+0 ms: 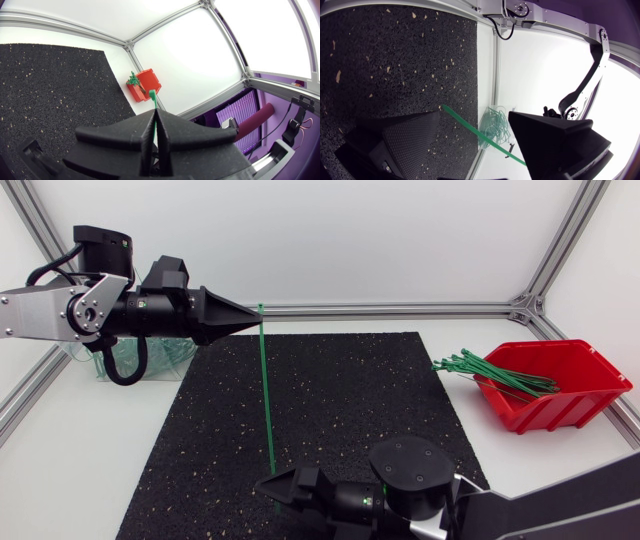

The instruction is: Take a green cable tie from the red box, thread the tail through the head to close it, then place it in the transparent bin on the left.

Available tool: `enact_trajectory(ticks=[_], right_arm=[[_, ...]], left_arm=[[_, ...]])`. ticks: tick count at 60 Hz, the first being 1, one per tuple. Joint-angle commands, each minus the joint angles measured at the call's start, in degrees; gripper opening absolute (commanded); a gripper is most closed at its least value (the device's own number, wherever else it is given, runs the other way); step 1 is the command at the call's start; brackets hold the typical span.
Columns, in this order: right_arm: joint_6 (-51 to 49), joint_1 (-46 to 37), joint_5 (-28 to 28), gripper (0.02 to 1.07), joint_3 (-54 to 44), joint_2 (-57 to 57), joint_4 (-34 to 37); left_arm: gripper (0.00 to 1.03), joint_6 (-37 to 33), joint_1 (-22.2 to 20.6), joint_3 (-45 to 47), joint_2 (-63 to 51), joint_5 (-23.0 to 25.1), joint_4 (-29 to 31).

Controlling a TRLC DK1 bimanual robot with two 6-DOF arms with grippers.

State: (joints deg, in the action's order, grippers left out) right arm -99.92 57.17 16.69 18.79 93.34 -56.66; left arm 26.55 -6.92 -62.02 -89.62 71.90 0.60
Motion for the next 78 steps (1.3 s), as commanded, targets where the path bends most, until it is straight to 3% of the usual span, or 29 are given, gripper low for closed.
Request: enact_trajectory(ticks=[1,43,52,58,66,74,78], right_arm=[[-1.9,0.9,0.0,1.02,0.0,0.4,-1.1],[-2.8,-1.4,-0.2,1.0,1.8,1.3,-1.3],[-2.5,-1.9,-0.3,0.86,1.6,1.3,-1.0],[-2.3,-1.9,-0.3,0.61,1.3,1.4,-1.1],[-2.2,-1.4,-0.3,0.56,0.5,1.1,-1.1],[-2.2,-0.9,-0.5,0.3,-0.1,0.6,-1.1],[-2.2,-0.7,-0.6,0.25,-0.3,0.6,-1.2]], left_arm=[[0.04,0.5,-0.2,0.9,0.6,0.1,0.4],[0.04,0.5,-0.3,0.9,0.5,0.2,0.5],[0.04,0.5,-0.3,0.9,0.5,0.1,0.5],[0.04,0.5,-0.1,1.0,0.5,0.1,0.5],[0.04,0.5,-0.1,1.0,0.5,0.1,0.5],[0.04,0.5,-0.1,0.9,0.5,0.1,0.5],[0.04,0.5,0.0,0.9,0.5,0.1,0.5]])
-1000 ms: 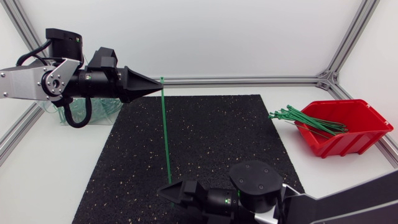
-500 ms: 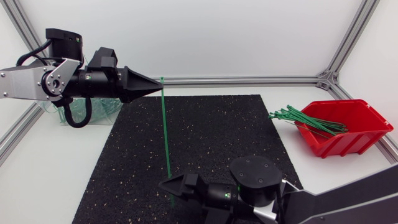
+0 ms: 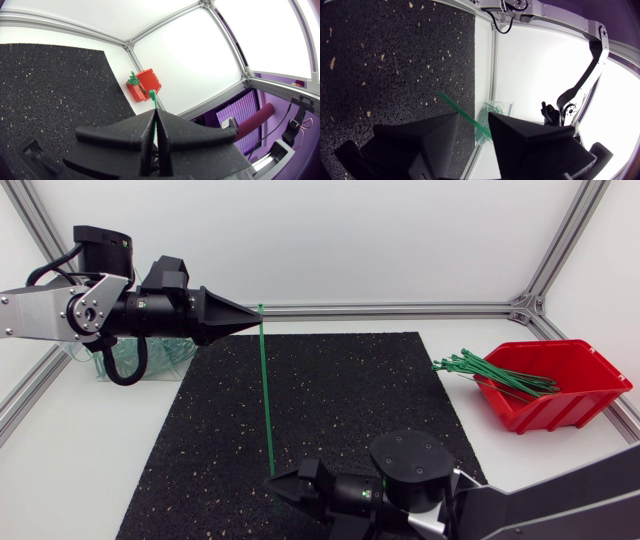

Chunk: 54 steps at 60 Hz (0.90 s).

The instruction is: Take a green cable tie from the red box, thread the tail through the head to close it, then place it in the transparent bin on the left.

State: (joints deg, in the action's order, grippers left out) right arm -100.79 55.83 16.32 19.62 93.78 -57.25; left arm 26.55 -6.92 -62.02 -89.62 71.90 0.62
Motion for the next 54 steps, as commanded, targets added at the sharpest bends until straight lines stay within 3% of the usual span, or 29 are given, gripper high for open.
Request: enact_trajectory(ticks=[1,49,54], right_arm=[[-1.3,0.7,-0.2,0.25,-1.2,0.1,-0.6],[-0.7,0.4,-1.3,0.25,-3.1,-2.7,-0.5],[0.2,0.7,-2.2,0.13,-3.4,-2.9,-0.4]], left_arm=[[0.04,0.5,0.0,0.9,0.5,0.1,0.4],[0.04,0.5,-0.2,1.1,0.4,0.1,0.5],[0.04,0.5,-0.2,1.3,0.5,0.1,0.5]])
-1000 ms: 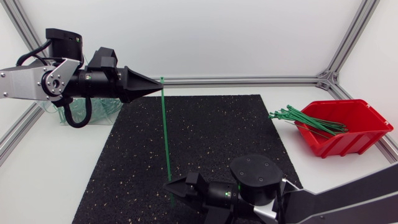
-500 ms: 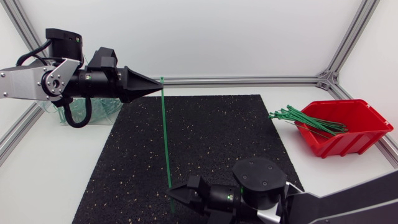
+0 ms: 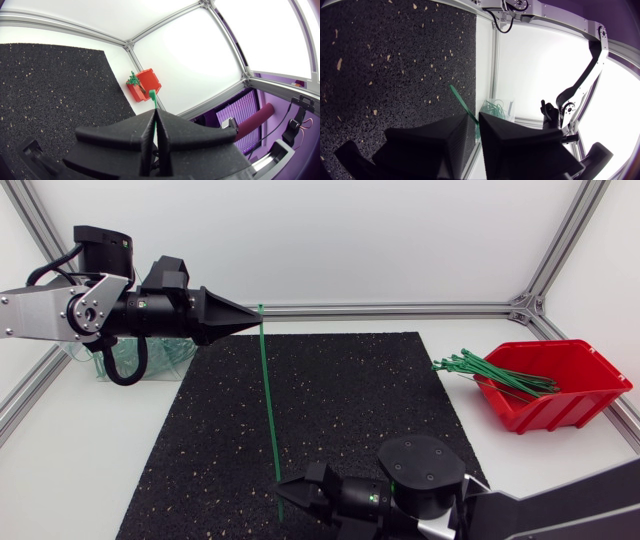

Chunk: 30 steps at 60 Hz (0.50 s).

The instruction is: Take a green cable tie from the red box, thread the tail through the head to close it, then place it in the transparent bin on the left.

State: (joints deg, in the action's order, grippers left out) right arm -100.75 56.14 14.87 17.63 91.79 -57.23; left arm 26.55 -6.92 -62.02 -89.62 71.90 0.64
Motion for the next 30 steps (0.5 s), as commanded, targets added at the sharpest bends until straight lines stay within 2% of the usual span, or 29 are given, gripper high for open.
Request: enact_trajectory(ticks=[1,22,26,30], right_arm=[[0.5,0.4,-0.9,0.12,-1.4,-1.2,-0.3],[7.1,2.5,-2.6,0.11,-1.0,-3.5,0.1],[8.9,2.8,-2.6,0.07,-0.9,-3.9,0.2],[10.6,3.3,-2.9,0.07,-0.8,-3.9,0.2]], left_arm=[[0.04,0.5,-0.2,1.3,0.5,0.1,0.5],[0.04,-0.7,-2.8,7.3,5.0,0.1,-0.9],[0.04,-0.8,-3.5,9.4,6.6,0.1,-2.0],[0.04,-0.9,-3.9,10.7,7.4,0.1,-2.2]])
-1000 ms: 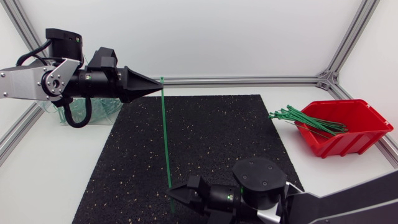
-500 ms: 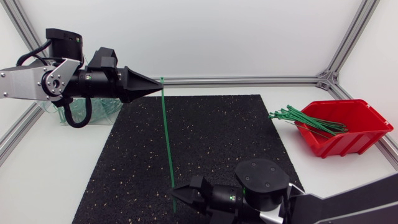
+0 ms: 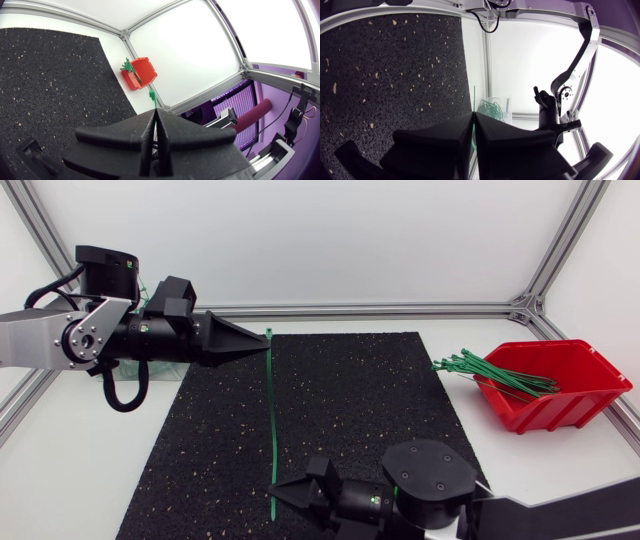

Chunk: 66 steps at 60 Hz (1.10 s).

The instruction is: Take a green cable tie from the red box, thread the tail through the head to close it, then place it in the transparent bin on the left.

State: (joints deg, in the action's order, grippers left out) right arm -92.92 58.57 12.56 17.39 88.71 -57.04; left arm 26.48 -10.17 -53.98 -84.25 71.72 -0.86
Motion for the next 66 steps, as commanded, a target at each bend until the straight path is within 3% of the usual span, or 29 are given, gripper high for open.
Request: enact_trajectory(ticks=[1,15,31,60,66], right_arm=[[3.3,0.9,-0.7,0.07,-0.6,-0.8,0.0],[13.3,0.9,-1.2,0.07,1.1,-3.7,2.8],[26.0,-0.1,-0.4,0.07,4.8,-9.4,18.2],[46.4,-5.0,11.1,0.07,11.1,-15.2,38.6],[50.1,-5.9,15.1,0.07,14.8,-16.5,46.5]], left_arm=[[0.04,-0.9,-0.7,2.8,2.1,0.3,-0.7],[0.04,-1.4,-2.1,5.9,5.9,-1.3,-1.1],[0.04,-1.5,-4.4,9.8,9.4,-3.3,-4.2],[0.04,-1.9,-5.8,17.1,14.9,-7.8,-14.8],[0.04,-1.9,-6.2,17.9,15.6,-8.3,-16.5]])
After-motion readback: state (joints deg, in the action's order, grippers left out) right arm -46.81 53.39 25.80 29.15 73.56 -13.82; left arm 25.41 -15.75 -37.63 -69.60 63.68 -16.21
